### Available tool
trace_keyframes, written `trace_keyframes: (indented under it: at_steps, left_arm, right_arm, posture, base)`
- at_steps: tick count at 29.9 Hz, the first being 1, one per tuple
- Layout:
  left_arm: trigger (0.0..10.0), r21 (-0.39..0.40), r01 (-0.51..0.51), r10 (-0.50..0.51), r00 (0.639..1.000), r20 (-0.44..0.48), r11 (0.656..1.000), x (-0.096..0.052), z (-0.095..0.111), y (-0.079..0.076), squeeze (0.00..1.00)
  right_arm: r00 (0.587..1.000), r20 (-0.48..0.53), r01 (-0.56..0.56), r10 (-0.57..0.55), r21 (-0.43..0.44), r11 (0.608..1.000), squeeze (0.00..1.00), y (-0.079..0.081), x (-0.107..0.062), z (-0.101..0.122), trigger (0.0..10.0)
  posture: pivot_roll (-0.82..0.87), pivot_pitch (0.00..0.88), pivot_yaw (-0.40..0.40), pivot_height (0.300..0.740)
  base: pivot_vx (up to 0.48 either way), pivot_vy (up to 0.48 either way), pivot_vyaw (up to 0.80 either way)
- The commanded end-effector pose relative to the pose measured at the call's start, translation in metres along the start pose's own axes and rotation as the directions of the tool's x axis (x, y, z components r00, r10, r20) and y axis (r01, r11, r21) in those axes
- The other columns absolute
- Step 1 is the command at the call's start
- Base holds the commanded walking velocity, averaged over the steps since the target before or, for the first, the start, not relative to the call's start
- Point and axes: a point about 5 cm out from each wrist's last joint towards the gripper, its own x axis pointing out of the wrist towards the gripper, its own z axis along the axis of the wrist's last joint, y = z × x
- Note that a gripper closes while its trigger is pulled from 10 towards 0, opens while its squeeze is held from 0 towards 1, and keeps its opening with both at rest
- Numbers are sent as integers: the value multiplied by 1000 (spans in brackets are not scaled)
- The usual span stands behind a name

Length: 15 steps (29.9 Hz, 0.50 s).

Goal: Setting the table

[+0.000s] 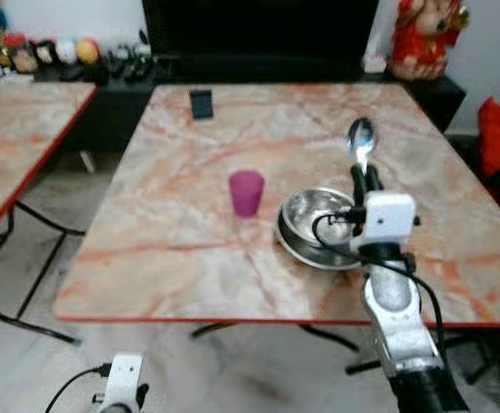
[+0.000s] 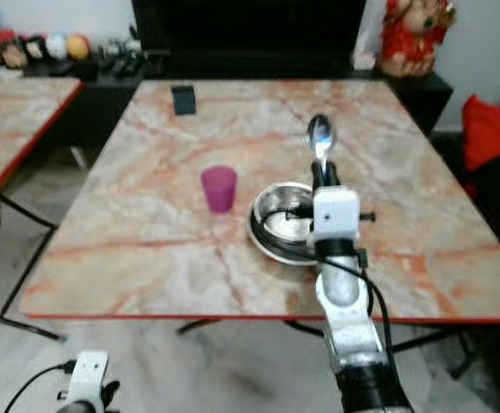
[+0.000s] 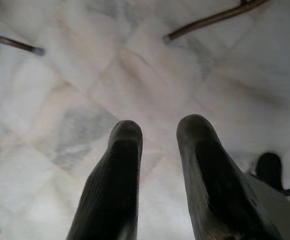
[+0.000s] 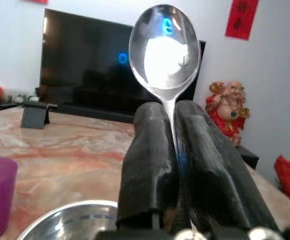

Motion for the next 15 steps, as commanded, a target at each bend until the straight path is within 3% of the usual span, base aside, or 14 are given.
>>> trace_keyframes:
  at_steps: [1, 3, 15]
  left_arm:
    - [10000, 12, -4, 4, 1000, -14, 1000, 0, -2, 3, 0]
    - [10000, 12, -5, 6, 1000, -14, 1000, 0, -2, 3, 0]
    - [10000, -4, -14, 14, 1000, -20, 1000, 0, -1, 3, 0]
  right_arm:
    - [1000, 25, -5, 5, 0, 1000, 0, 1, 4, 6, 10000]
    - [1000, 21, 0, 0, -5, 1000, 0, -1, 4, 6, 10000]
    - [999, -18, 45, -45, 14, 999, 0, -8, 7, 1, 10000]
  posture:
    - [-49, 0, -9, 740]
    - [-49, 0, -9, 740]
    - [-44, 0, -9, 740]
  base:
    - [0, -330, 0]
    - [0, -322, 0]
    - [0, 0, 0]
